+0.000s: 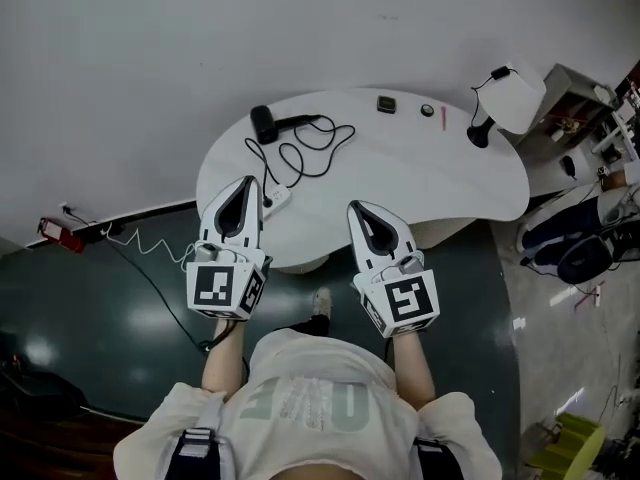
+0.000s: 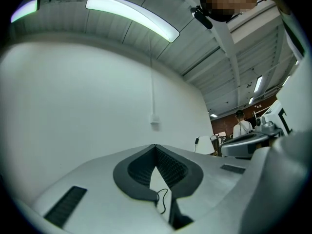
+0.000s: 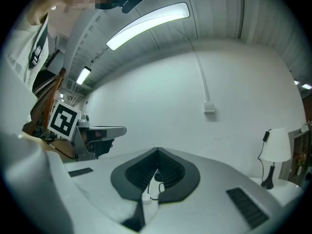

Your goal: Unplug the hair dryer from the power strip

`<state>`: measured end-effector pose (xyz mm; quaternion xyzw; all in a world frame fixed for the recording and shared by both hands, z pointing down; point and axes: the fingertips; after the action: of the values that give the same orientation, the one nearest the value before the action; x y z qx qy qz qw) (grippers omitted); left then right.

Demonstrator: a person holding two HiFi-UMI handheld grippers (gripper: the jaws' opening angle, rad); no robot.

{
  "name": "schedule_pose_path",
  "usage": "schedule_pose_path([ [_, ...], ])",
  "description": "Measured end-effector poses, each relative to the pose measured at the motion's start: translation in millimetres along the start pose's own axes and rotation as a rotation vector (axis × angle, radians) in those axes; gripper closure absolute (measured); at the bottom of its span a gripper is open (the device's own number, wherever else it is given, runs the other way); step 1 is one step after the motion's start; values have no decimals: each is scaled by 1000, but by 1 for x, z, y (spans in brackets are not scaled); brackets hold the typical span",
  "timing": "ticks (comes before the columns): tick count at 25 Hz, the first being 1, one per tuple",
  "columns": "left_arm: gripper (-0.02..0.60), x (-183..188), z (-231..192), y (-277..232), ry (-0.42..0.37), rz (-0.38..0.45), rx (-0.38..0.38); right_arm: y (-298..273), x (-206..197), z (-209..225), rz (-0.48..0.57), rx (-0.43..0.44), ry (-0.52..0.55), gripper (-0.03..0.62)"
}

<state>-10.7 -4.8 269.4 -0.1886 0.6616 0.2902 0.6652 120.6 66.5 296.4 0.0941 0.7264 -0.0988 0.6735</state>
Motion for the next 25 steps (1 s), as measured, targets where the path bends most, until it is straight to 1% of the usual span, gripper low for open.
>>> schedule_pose_path([
  [3, 577, -1, -20, -42, -7, 13, 34, -50, 6, 25, 13, 49, 23, 591],
  [5, 578, -5, -31, -63, -3, -2, 62, -78, 8, 37, 20, 70, 32, 591],
  [8, 577, -11, -46, -84, 10, -31, 97, -112, 8, 49, 19, 106, 14, 591],
  [10, 578, -19, -53, -92, 32, -62, 127, -130, 6, 51, 16, 150, -3, 591],
  [12, 577, -24, -57, -99, 41, -68, 154, -144, 1, 54, 0, 198, -24, 591],
  [16, 577, -26, -57, -113, -16, -44, 188, -167, -9, 55, -24, 304, -47, 591],
  [21, 578, -26, -61, -115, 4, -42, 268, -186, -5, 44, -22, 470, -4, 591],
  [25, 577, -32, -71, -113, 16, -60, 327, -200, -4, 40, -14, 556, 11, 591],
])
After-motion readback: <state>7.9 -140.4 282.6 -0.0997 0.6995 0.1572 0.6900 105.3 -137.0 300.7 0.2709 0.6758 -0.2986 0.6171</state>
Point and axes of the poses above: the fingertips, and each gripper's own axes: y backward along the fingers, z to its right, x out of its top, and after that the axes turned 1 degree about -x, right-handed
